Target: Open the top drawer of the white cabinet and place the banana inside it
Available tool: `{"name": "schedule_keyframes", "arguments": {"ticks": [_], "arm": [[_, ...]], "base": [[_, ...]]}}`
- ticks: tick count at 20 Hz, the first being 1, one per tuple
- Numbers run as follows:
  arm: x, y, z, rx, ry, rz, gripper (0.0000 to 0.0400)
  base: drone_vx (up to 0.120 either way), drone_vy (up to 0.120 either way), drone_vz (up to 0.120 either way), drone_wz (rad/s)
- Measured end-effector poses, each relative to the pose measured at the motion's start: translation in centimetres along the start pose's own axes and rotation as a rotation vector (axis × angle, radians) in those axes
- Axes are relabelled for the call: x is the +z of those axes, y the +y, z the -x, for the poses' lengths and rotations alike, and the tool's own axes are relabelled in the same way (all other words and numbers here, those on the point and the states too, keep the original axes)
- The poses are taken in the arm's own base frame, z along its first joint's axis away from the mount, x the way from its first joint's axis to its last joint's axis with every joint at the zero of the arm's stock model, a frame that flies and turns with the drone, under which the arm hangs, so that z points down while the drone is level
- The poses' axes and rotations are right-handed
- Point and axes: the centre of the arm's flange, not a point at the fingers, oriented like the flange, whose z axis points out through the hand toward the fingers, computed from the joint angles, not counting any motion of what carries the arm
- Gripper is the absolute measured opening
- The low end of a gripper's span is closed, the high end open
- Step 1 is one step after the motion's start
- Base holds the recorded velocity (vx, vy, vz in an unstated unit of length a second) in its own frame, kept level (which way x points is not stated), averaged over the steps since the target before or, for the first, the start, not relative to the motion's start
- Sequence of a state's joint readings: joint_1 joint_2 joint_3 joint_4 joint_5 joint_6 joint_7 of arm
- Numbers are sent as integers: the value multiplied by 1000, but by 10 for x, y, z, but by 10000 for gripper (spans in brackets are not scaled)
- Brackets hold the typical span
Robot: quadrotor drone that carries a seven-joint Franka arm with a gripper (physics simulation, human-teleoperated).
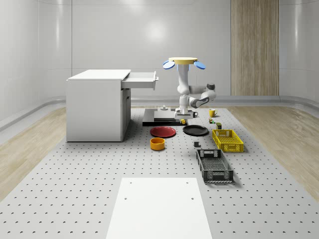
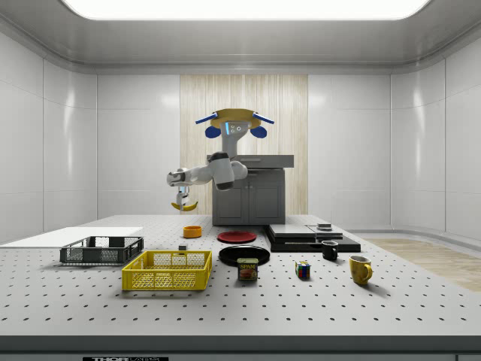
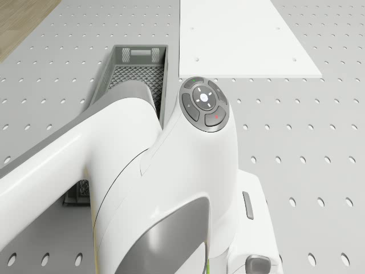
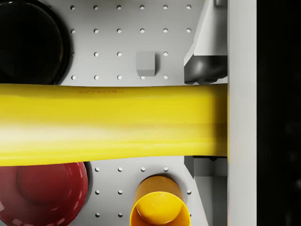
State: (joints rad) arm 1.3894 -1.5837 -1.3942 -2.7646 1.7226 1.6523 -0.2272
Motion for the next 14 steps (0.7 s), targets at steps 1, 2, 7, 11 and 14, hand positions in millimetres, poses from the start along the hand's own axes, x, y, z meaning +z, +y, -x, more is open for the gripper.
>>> {"name": "schedule_keyframes", "arguments": {"ticks": [1, 2, 7, 11, 14], "arm": [[0, 0, 0, 0, 0, 0, 193], [0, 0, 0, 0, 0, 0, 193], [0, 0, 0, 0, 0, 0, 193], [0, 0, 0, 0, 0, 0, 193], [0, 0, 0, 0, 0, 0, 193]], "base": [[-120, 0, 120, 0], [-120, 0, 120, 0], [-120, 0, 120, 0], [-120, 0, 120, 0], [-120, 0, 120, 0]]}}
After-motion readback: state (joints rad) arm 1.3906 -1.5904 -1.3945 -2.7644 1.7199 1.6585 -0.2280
